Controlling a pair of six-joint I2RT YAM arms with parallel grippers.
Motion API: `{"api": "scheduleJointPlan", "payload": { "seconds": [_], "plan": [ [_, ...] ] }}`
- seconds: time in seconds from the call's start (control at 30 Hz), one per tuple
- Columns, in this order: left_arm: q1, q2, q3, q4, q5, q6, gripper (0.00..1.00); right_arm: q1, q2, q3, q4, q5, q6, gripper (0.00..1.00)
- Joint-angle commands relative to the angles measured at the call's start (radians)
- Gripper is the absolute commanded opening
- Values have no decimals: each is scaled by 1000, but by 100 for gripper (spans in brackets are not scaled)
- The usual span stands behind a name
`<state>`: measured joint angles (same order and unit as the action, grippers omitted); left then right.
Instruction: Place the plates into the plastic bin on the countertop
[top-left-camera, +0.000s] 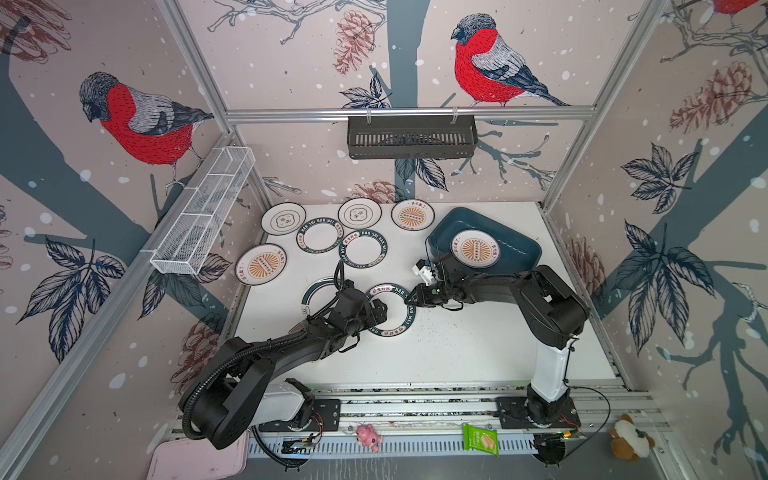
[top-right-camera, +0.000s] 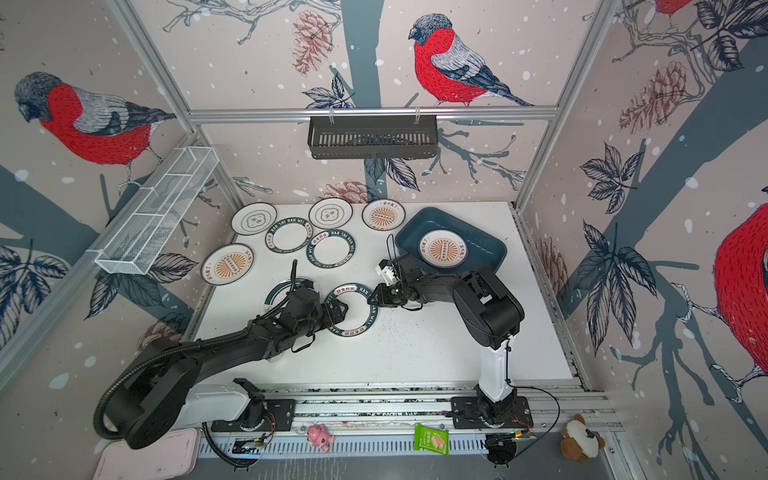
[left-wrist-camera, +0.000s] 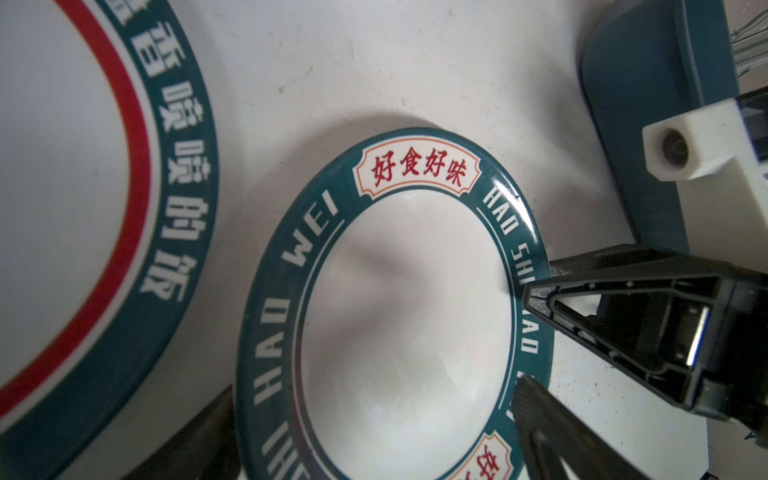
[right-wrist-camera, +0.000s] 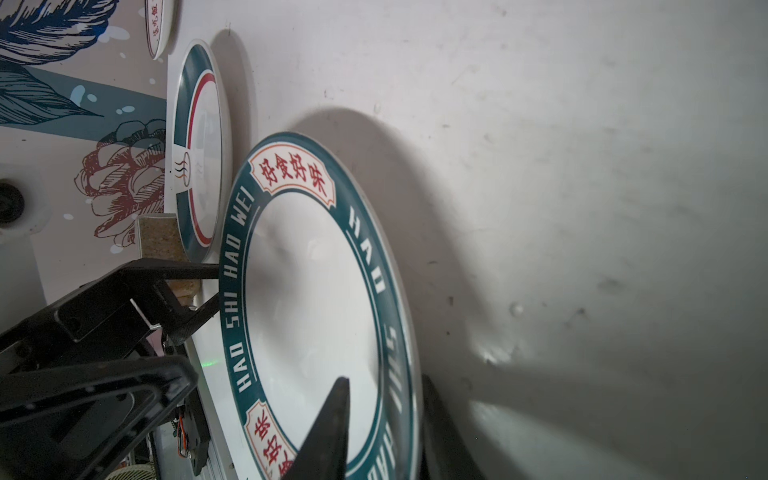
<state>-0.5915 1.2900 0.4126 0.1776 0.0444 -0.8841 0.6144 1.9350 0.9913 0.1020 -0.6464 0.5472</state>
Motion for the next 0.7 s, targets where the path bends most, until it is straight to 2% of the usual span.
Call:
{"api": "scheduleJointPlan", "payload": {
  "seconds": [0.0,0.13,0.3,0.53,0.67],
  "plan": [
    [1,2,3,-21,15,-7,96,2,10,0,-43,-11,-7,23],
    [1,14,11,-29,16,-3,96,2,7,-2,-38,-9,-2,15],
    [1,5,26,-47,8,8,96,-11,-16,-10,-33,-2,18,9],
    [1,-73,87,-167,-36,48,96,-59,-86,5,-45,-70,78,3],
    [1,-151,119,-203,-52,75,96,-90,-154,15,-58,-67,87,3]
  ]
}}
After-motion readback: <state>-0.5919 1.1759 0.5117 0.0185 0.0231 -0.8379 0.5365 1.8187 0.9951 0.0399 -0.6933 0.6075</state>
